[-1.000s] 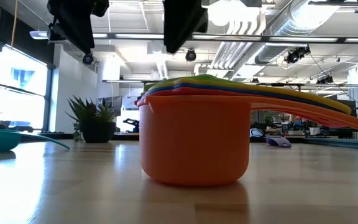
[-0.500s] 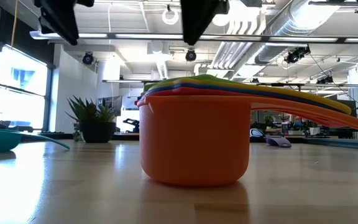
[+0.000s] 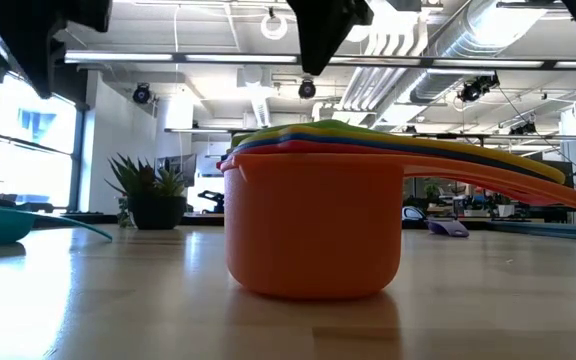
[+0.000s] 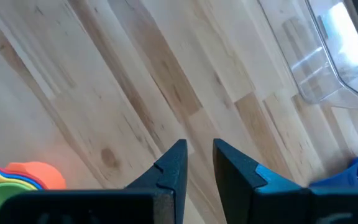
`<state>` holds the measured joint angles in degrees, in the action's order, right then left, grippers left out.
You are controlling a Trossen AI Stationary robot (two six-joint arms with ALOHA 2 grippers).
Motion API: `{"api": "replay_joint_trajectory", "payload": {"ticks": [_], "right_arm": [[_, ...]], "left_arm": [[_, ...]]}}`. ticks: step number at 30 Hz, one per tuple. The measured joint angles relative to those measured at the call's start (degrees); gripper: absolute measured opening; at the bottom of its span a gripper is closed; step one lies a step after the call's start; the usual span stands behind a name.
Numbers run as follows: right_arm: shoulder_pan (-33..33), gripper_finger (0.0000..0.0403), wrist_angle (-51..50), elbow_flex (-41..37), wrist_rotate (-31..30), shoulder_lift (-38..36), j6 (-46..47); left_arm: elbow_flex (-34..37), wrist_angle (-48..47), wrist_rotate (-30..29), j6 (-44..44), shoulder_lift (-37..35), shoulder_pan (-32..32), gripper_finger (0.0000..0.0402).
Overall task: Nest measuring cups in basket
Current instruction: Stack the light blue measuring cup on the green measuring cup
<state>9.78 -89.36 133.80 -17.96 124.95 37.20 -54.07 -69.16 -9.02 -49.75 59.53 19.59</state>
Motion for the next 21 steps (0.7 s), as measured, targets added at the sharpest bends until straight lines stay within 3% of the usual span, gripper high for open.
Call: {"api": "replay_joint_trajectory", "payload": {"ticks": [7, 13, 21], "right_arm": [[-0.81, 0.0069, 0.02, 0.00, 0.25, 0.00, -0.10], [-0.81, 0.0069, 0.02, 0.00, 0.40, 0.02, -0.15], [-0.81, 0.0069, 0.02, 0.00, 0.40, 0.04, -1.60]], "left_arm": [[5.09, 0.06, 3.02, -4.04, 0.02, 2.23, 0.0087], [9.32, 2.00, 5.73, -4.18, 0.02, 2.34, 0.0112], [12.98, 4.19, 3.14, -8.58, 0.35, 1.69, 0.0152]]}}
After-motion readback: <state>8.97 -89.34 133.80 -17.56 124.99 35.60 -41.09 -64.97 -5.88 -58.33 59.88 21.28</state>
